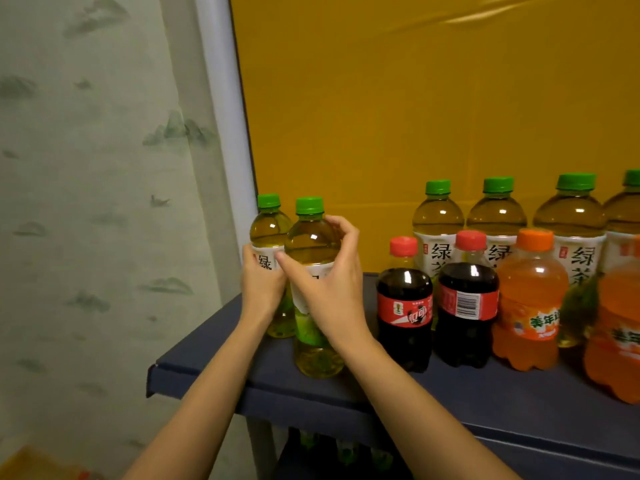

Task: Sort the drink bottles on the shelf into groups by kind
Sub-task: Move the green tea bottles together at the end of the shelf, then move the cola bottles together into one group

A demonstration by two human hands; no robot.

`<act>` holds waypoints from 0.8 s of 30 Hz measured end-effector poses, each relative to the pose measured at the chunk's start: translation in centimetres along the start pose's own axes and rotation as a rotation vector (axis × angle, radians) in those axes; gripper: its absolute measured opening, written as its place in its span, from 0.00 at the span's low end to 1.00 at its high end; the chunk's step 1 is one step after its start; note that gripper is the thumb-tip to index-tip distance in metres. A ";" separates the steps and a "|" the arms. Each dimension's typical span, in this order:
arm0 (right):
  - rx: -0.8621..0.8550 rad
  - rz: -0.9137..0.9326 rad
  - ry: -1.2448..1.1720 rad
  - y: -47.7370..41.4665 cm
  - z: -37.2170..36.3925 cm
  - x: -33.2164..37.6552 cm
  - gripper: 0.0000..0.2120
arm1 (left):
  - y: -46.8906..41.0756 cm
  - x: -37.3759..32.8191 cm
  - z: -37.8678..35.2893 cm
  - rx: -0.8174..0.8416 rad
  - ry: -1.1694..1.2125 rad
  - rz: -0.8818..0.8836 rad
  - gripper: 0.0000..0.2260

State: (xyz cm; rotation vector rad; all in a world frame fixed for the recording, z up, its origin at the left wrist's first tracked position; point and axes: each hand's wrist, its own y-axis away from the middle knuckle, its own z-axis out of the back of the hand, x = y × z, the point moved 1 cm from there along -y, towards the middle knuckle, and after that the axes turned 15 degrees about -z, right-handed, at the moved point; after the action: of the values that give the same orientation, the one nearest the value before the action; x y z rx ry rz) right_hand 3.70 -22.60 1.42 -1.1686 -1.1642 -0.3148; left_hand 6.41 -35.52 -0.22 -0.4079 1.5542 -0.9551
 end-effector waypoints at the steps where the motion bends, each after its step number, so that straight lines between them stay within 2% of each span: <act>1: -0.015 0.012 0.021 -0.2 -0.2 -0.4 0.33 | -0.2 0.3 -0.3 0.004 0.004 0.011 0.16; 11: -0.089 -0.069 0.234 -2.0 -0.8 -2.1 0.35 | -1.7 1.4 -1.3 0.105 0.057 0.038 0.16; 14: -0.030 -0.144 0.277 -1.7 -0.5 -1.3 0.40 | -2.2 1.7 -0.6 0.175 0.101 0.104 0.22; 16: 0.019 -0.162 0.314 -1.0 0.0 -0.3 0.43 | -2.0 1.5 0.1 0.121 0.095 0.104 0.27; 18: 0.079 -0.105 0.417 0.5 0.7 1.0 0.41 | -0.6 0.1 1.0 -0.037 0.043 0.010 0.26; 21: 0.124 -0.005 0.511 3.0 2.9 2.8 0.33 | 2.8 -3.7 1.5 -0.225 0.133 -0.304 0.18; 24: -0.049 0.152 0.491 3.6 6.6 4.2 0.23 | 6.2 -6.6 0.2 -0.135 0.236 -0.471 0.17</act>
State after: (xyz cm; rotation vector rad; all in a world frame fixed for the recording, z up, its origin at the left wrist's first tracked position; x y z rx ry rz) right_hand 4.43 -14.09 2.48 -1.1325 -0.6395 -0.4834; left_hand 9.73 -27.10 -0.68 -0.8050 1.7816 -1.2985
